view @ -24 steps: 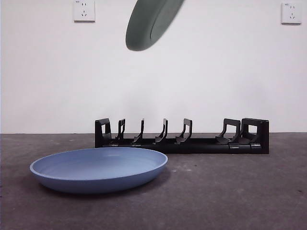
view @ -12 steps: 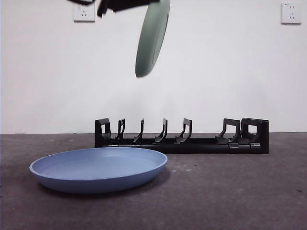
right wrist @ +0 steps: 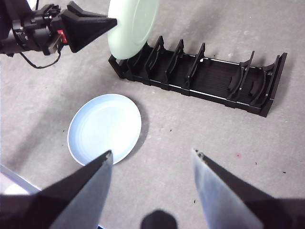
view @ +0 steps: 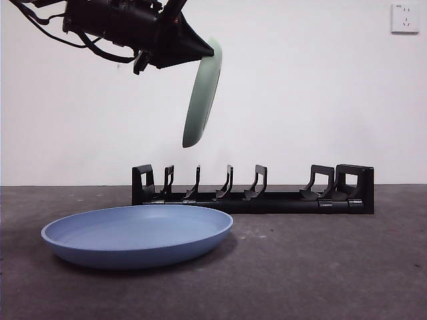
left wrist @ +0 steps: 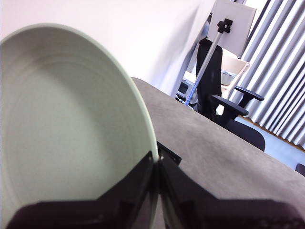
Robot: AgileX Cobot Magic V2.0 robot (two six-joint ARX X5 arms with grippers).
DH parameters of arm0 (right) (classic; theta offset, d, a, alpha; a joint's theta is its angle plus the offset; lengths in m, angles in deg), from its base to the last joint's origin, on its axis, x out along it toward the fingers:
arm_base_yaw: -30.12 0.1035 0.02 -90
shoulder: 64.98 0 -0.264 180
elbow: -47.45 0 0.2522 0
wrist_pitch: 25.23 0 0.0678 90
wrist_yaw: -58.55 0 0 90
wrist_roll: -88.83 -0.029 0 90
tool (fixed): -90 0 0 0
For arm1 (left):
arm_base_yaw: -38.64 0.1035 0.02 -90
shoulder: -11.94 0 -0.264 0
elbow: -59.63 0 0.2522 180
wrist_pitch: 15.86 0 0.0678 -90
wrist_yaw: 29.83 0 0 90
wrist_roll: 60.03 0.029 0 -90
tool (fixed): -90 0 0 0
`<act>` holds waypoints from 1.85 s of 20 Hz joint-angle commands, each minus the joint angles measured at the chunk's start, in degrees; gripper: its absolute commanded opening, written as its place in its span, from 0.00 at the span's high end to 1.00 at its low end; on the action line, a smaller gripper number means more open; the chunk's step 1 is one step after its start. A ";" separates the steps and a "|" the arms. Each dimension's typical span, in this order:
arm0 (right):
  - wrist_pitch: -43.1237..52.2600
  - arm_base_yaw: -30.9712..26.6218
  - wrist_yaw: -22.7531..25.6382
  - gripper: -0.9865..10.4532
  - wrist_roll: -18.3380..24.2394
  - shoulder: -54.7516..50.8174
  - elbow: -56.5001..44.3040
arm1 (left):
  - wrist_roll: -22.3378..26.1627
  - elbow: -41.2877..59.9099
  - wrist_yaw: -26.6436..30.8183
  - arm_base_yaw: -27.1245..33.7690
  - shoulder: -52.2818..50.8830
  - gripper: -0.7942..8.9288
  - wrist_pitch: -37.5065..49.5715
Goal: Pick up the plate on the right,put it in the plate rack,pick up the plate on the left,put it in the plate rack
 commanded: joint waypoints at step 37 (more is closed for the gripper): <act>-0.39 0.11 -2.34 0.67 0.59 2.43 -0.48 | 14.21 0.07 2.56 0.59 7.85 0.93 -13.22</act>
